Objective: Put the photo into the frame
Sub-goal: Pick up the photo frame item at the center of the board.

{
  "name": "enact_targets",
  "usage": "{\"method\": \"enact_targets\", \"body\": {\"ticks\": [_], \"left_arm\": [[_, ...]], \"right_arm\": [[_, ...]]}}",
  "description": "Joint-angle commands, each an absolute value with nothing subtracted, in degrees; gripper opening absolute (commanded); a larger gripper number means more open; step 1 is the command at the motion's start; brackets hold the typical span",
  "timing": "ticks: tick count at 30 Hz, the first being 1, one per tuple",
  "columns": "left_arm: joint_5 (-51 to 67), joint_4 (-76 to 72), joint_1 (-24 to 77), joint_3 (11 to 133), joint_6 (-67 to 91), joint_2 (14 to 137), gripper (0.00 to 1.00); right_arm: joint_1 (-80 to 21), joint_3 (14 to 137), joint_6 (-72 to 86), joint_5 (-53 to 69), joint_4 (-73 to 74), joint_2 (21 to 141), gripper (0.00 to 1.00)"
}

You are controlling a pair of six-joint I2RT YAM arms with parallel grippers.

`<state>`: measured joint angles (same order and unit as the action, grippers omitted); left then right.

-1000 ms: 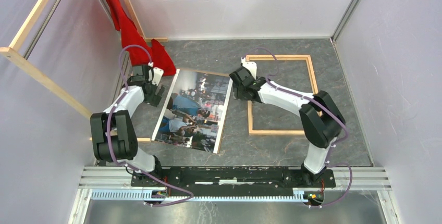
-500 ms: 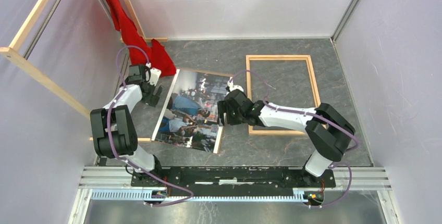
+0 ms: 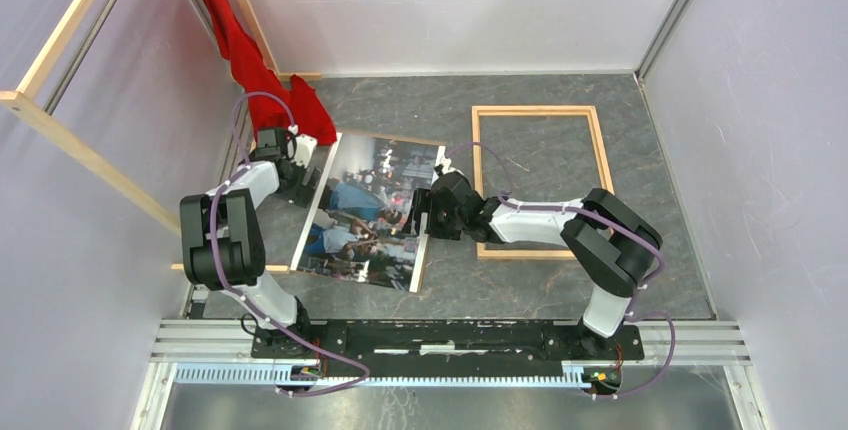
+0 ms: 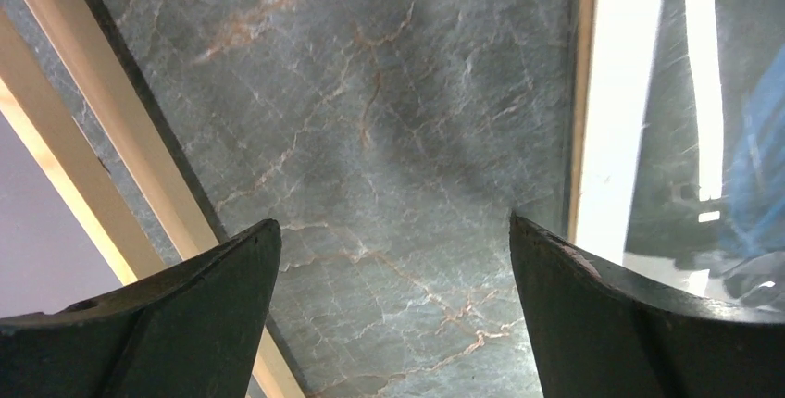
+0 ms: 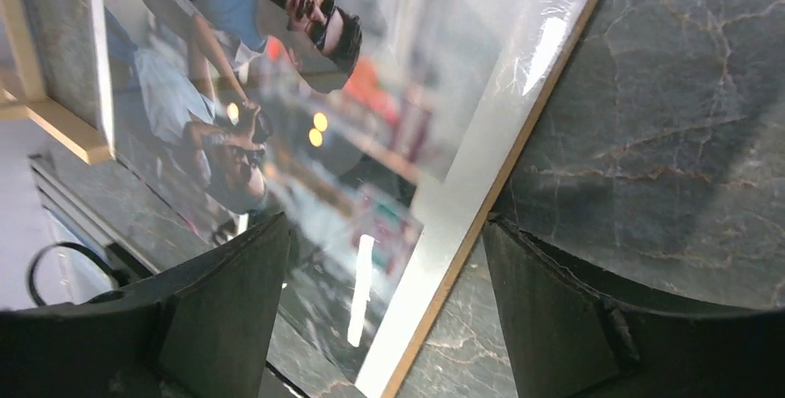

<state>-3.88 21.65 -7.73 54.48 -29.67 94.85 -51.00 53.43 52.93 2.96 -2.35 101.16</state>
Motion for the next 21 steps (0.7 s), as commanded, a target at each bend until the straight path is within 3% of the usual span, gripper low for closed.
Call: {"method": "enact_targets", "body": {"ticks": [1,13,21], "left_arm": [[-2.1,18.8,-6.0,55.9,-26.0,97.9,0.99],[-0.7,18.8,-3.3,62.3,-23.0,101.1,0.97],[-3.4,20.0,-3.3,65.7,-23.9,98.8,0.96]], "right_arm": [[-49.6,53.7,57.8,4.4,-4.4,105.2,0.84],[-44.6,52.6,60.2,7.6,-7.4,103.0,0.83],[-42.7,59.0,52.0,-1.9,6.3,101.5,0.83]]}}
